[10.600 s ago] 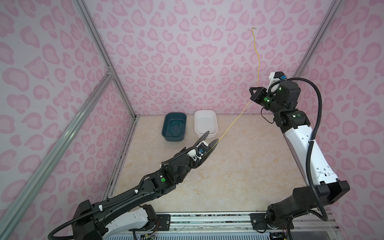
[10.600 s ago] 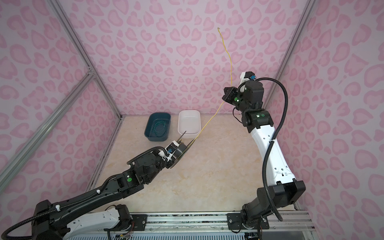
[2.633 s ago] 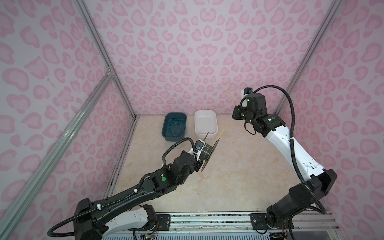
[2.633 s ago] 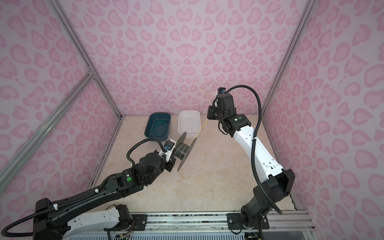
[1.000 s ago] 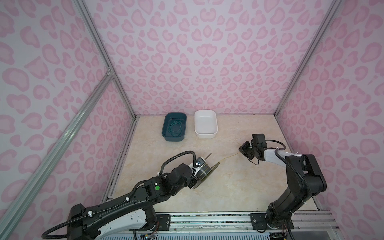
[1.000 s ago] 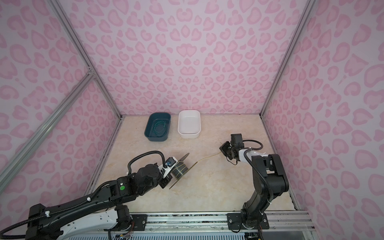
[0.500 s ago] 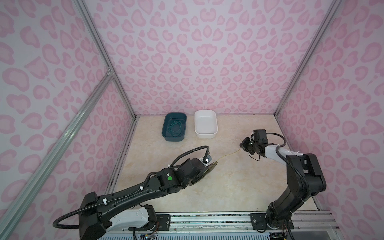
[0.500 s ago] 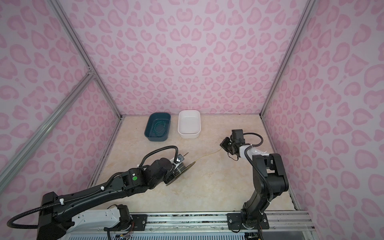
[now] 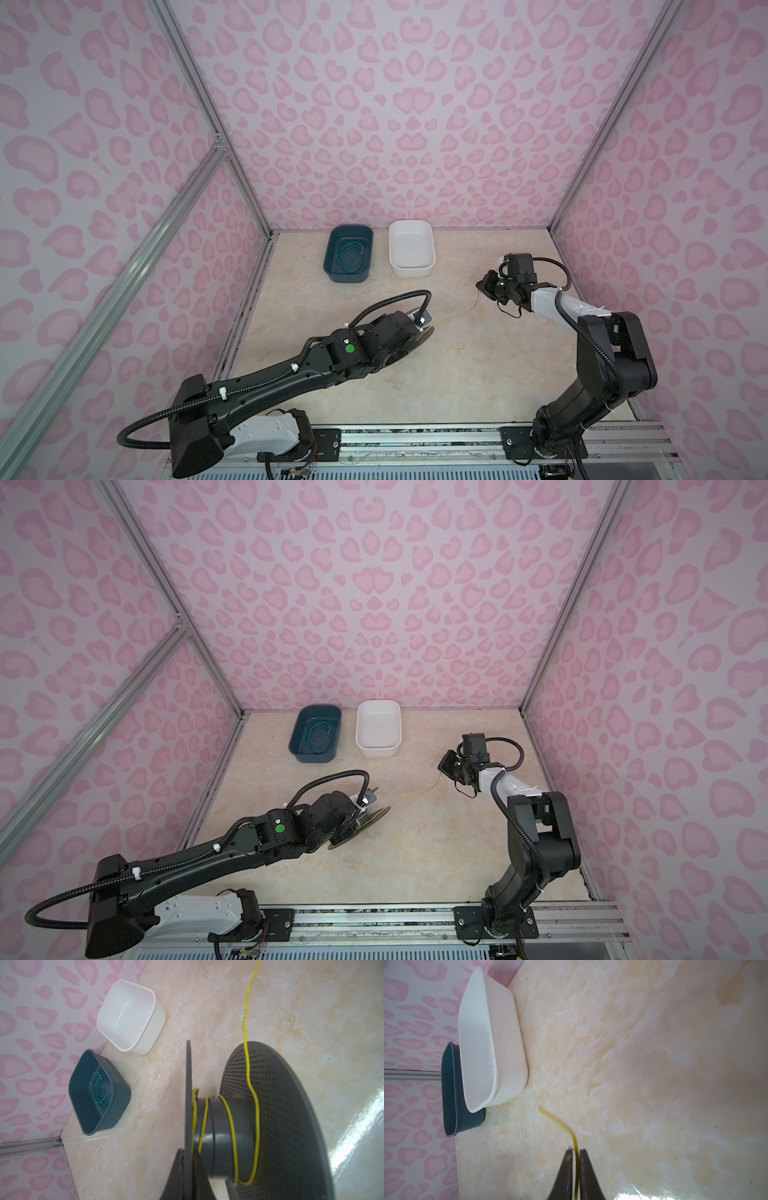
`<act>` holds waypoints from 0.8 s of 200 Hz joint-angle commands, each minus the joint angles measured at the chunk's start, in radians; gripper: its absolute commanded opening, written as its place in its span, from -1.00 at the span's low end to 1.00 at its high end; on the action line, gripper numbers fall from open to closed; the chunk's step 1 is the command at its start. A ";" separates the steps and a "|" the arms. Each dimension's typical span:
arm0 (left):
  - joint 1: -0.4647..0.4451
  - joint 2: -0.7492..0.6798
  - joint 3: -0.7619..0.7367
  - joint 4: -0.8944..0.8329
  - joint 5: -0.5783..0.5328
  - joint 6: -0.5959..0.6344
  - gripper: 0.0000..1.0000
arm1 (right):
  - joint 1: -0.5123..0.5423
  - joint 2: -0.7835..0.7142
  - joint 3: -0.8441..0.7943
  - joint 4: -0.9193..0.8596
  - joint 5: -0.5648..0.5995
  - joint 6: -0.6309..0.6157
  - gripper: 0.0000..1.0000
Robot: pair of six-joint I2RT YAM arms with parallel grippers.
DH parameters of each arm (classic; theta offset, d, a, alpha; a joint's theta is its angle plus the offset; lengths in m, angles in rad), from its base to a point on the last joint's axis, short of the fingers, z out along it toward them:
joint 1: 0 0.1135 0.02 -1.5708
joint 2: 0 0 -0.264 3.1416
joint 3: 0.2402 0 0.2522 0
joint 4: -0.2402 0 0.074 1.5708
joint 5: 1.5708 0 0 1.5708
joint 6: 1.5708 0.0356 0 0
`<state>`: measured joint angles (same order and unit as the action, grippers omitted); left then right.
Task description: Wrap the cables
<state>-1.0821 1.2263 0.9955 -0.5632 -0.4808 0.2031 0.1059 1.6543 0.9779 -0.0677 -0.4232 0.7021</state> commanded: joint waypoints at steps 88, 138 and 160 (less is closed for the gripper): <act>0.005 0.203 0.203 -0.169 0.049 0.016 -0.93 | 0.034 -0.140 0.047 -0.143 -0.018 -0.097 -0.57; 0.082 0.296 0.306 -0.114 -0.031 -0.040 -0.92 | 0.044 -0.244 0.029 -0.188 -0.003 -0.124 -0.56; 0.160 0.317 0.366 -0.064 -0.003 -0.145 -0.93 | 0.082 -0.309 0.018 -0.242 0.060 -0.188 -0.56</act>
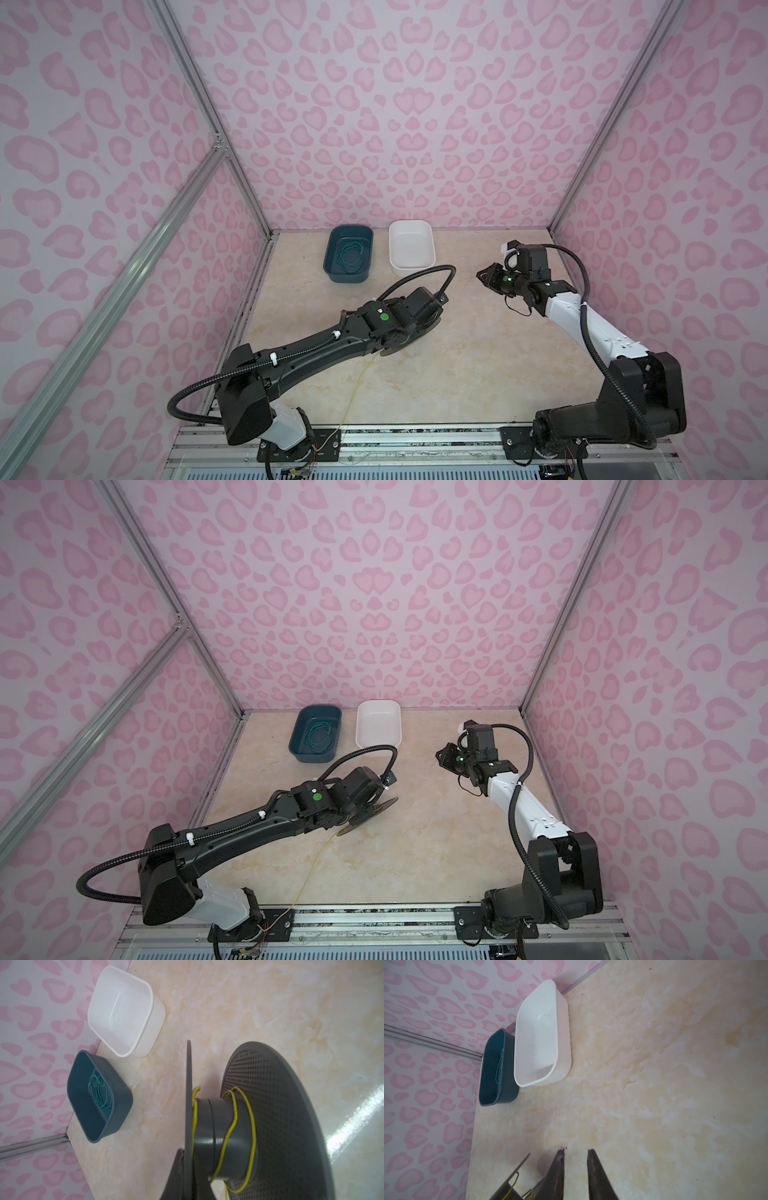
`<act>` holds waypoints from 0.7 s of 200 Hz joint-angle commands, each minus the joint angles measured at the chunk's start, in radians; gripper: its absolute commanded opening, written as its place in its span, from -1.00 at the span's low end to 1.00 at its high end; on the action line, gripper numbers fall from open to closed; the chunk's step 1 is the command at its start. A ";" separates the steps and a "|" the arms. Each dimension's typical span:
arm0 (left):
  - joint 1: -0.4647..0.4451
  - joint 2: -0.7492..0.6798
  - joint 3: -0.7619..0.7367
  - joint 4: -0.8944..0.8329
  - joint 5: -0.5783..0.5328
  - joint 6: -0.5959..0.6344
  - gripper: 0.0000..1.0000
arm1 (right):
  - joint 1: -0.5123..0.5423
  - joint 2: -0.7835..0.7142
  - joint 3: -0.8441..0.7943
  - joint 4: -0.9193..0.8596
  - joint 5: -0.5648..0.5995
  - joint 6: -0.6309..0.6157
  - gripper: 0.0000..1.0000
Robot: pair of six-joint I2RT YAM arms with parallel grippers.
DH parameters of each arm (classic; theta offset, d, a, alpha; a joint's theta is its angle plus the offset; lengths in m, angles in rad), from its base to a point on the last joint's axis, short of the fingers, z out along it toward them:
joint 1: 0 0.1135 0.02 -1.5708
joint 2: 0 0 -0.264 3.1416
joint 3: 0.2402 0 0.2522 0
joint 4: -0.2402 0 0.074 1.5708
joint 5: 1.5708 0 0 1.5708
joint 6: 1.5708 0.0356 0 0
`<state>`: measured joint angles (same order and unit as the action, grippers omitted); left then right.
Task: Wrap the cables
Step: 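Raise the spool with the left gripper while the right reaches for the wire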
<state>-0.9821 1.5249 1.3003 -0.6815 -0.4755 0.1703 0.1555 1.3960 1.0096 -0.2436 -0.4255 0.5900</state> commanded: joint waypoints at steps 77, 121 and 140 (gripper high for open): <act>0.187 0.134 0.135 0.123 0.108 -0.192 -0.93 | 0.773 -0.328 -0.098 -0.220 0.714 -0.388 -0.39; 0.252 0.117 0.090 0.196 0.037 -0.354 -0.93 | 0.883 -0.286 -0.112 -0.282 0.691 -0.227 -0.30; 0.285 0.066 0.008 0.277 0.049 -0.435 -0.92 | 0.887 -0.262 -0.151 -0.236 0.675 -0.125 -0.24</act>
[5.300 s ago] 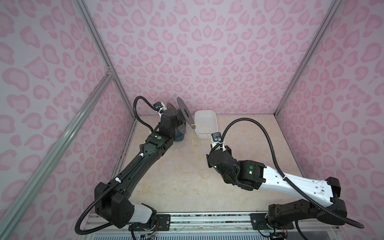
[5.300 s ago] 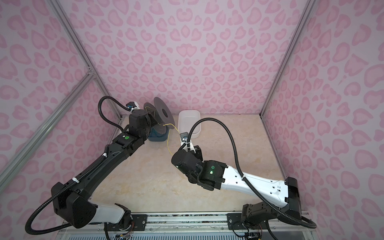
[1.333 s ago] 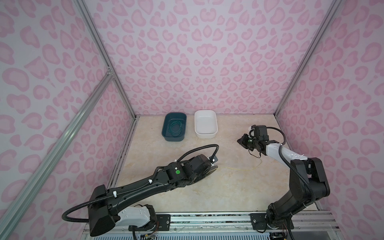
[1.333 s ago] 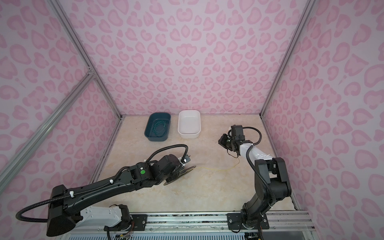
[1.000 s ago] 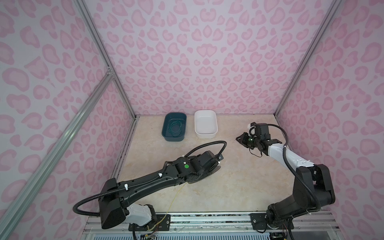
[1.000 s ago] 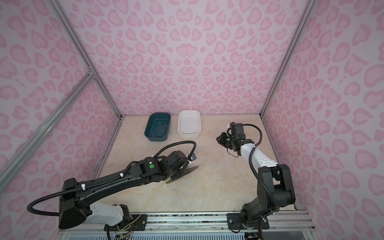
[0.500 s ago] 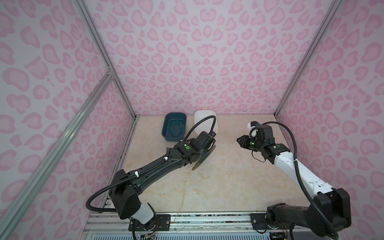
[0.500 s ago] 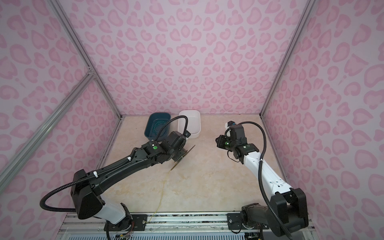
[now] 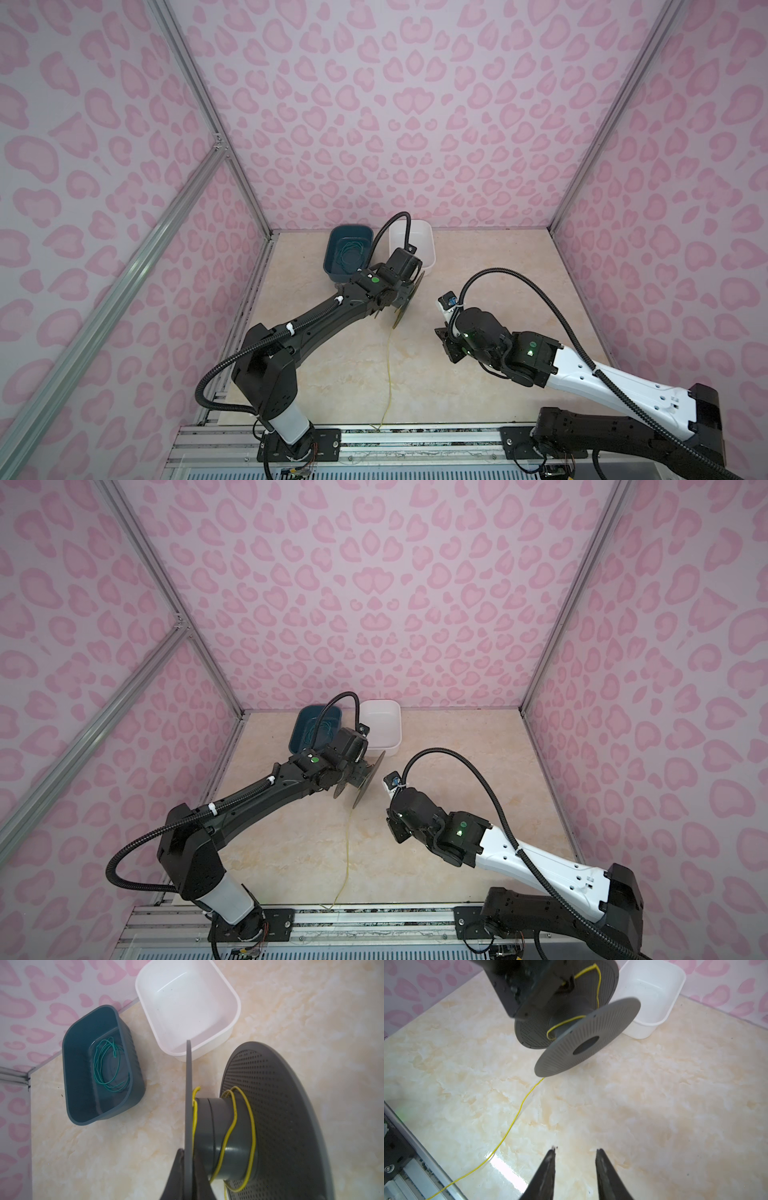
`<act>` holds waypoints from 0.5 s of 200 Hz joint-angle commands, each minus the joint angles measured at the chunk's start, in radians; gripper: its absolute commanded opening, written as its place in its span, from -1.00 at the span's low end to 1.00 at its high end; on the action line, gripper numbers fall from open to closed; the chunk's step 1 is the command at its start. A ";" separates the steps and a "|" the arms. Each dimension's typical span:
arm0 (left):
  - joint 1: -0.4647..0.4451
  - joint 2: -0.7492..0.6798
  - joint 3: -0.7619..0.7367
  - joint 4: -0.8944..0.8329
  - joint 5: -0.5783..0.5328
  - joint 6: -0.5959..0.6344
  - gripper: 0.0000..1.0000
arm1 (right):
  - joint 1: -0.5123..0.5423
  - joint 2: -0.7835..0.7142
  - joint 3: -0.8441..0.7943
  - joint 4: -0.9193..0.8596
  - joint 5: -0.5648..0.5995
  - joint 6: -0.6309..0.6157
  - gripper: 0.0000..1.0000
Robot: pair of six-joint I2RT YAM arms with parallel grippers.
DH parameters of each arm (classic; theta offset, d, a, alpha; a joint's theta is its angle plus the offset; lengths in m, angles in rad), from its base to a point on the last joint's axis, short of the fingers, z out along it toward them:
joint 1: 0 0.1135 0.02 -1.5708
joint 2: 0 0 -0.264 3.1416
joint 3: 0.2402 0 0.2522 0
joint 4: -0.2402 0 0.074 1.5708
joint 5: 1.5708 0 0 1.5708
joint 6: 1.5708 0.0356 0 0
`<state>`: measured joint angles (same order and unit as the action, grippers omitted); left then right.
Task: Wrap the cables
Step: 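Raise the spool with the left gripper while the right reaches for the wire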
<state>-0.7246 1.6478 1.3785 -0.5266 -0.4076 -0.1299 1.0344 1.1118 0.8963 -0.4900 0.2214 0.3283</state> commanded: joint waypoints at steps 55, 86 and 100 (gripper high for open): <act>0.065 -0.219 -0.242 0.290 -0.030 -0.285 -0.93 | -0.014 0.125 -0.183 0.265 -0.228 0.323 -0.05; 0.065 -0.290 -0.333 0.345 -0.089 -0.334 -0.93 | -0.026 0.170 -0.183 0.141 -0.280 0.337 -0.02; 0.065 -0.325 -0.386 0.390 -0.121 -0.356 -0.93 | -0.025 0.165 -0.210 0.133 -0.328 0.383 -0.02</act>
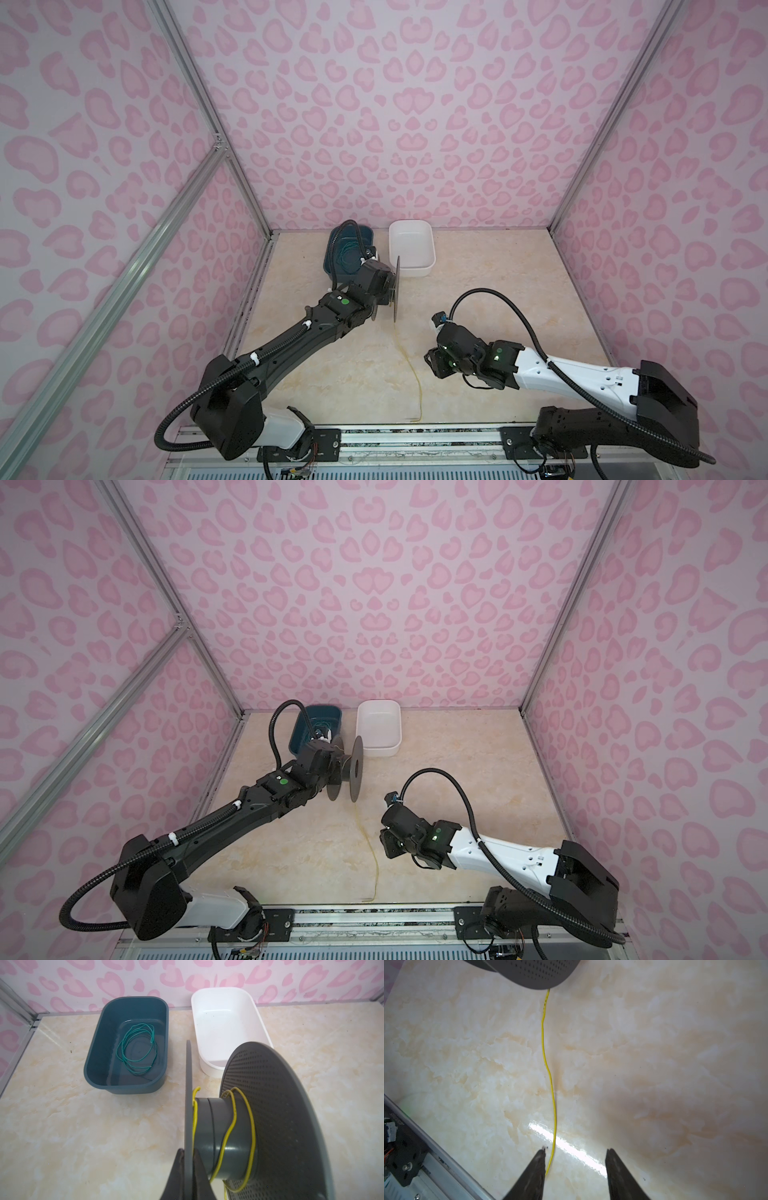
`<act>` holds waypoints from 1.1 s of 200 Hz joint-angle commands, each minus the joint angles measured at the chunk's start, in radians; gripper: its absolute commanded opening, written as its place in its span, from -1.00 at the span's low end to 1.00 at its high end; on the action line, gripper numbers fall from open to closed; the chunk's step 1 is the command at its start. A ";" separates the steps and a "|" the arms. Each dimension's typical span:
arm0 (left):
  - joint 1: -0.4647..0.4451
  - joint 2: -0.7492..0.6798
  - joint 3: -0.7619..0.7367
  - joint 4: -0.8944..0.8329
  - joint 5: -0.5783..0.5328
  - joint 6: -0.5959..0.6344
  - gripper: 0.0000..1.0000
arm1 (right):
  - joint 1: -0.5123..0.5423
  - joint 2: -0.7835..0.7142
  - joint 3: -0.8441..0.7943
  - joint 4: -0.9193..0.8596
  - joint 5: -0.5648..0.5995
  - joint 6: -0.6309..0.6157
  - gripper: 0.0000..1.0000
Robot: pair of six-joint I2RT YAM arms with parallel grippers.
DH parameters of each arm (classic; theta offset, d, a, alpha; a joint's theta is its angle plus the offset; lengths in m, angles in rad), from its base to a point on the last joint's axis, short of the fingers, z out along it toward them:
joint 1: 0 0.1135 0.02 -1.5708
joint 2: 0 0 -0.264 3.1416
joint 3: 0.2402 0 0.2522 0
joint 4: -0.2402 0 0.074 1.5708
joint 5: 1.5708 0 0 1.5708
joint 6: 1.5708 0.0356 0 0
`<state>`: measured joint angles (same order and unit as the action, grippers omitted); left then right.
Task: Wrap the cables
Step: 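Raise the spool with the left gripper while the right reaches for the wire, then lower the right gripper to the yellow wire near the table edge and grasp it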
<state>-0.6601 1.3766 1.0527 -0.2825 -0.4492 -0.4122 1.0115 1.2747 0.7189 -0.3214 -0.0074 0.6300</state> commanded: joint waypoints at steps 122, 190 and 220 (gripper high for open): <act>0.001 -0.270 -0.314 0.396 -0.291 -0.203 -0.93 | 0.045 -0.004 -0.112 -0.024 -0.183 0.292 -0.03; 0.001 -0.274 -0.318 0.408 -0.281 -0.197 -0.93 | 0.047 0.116 -0.110 0.083 -0.164 0.330 -0.11; 0.001 -0.280 -0.328 0.414 -0.266 -0.190 -0.93 | 0.045 0.163 -0.084 0.027 -0.095 0.302 -0.21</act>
<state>-0.6601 1.1076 0.7303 0.0338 -0.7055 -0.5930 1.0580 1.4101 0.6224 -0.2714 -0.1802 0.9493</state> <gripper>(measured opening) 0.082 0.414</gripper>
